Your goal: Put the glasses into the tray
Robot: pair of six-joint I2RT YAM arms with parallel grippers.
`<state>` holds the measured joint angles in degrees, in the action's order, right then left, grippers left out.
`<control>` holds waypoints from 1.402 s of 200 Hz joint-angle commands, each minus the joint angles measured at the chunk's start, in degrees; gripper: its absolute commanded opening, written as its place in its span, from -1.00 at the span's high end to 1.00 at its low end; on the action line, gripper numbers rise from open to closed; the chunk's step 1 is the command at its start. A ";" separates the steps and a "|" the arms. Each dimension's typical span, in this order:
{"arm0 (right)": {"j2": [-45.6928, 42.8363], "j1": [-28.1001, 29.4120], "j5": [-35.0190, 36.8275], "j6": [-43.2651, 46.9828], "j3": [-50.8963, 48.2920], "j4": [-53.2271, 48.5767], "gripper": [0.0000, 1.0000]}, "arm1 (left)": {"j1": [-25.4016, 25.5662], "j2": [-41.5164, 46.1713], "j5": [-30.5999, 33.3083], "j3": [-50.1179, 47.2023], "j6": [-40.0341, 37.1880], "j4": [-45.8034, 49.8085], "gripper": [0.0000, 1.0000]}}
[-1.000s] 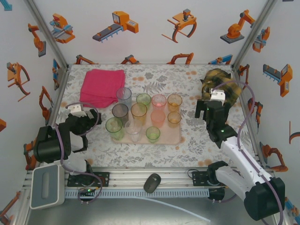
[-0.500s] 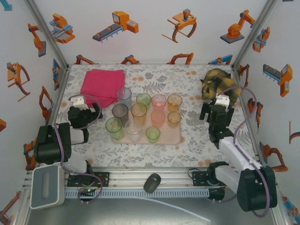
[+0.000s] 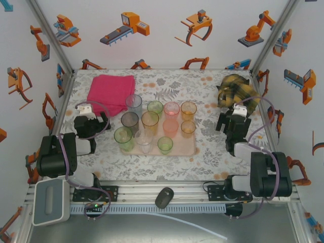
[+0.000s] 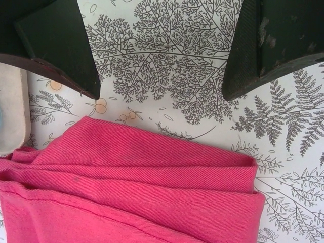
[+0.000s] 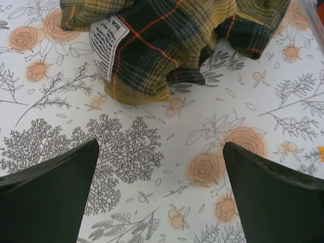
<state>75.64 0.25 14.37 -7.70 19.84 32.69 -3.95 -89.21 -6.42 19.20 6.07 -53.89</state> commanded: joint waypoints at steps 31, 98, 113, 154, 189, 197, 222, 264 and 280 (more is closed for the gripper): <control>6.92 -4.92 -6.52 -1.59 0.96 14.09 -0.99 | 0.76 0.93 0.89 1.74 -1.40 1.27 -0.94; 12.85 -4.90 -16.95 2.35 1.52 18.78 -0.96 | 0.89 0.79 1.12 1.94 -1.53 1.74 -0.94; 13.04 -4.84 -16.74 2.10 1.46 19.24 -0.99 | 0.90 0.84 1.13 1.92 -1.57 1.70 -0.94; 12.96 -4.91 -16.67 2.17 1.52 19.23 -0.99 | 1.32 0.88 1.84 2.34 -1.92 2.63 -0.94; 13.13 -4.85 -18.13 2.66 1.76 19.02 -0.99 | 1.68 0.75 2.08 2.74 -2.22 3.28 -0.94; 13.12 -4.91 -18.41 2.70 1.87 18.91 -0.99 | 1.91 0.80 2.58 2.94 -2.41 3.79 -0.94; 13.09 -4.91 -18.42 2.70 1.83 18.82 -0.99 | 2.20 0.80 3.14 3.17 -2.54 4.01 -0.94; 13.13 -4.87 -18.41 2.70 1.86 18.81 -0.99 | 2.80 0.81 3.90 3.74 -3.05 5.19 -0.94; 13.13 -4.89 -18.44 2.81 1.87 18.81 -0.99 | 2.86 0.82 4.01 3.75 -3.04 5.24 -0.94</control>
<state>88.62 -4.47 -3.66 -5.93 20.40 48.97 -1.48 -89.21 -3.31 21.76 4.16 -49.15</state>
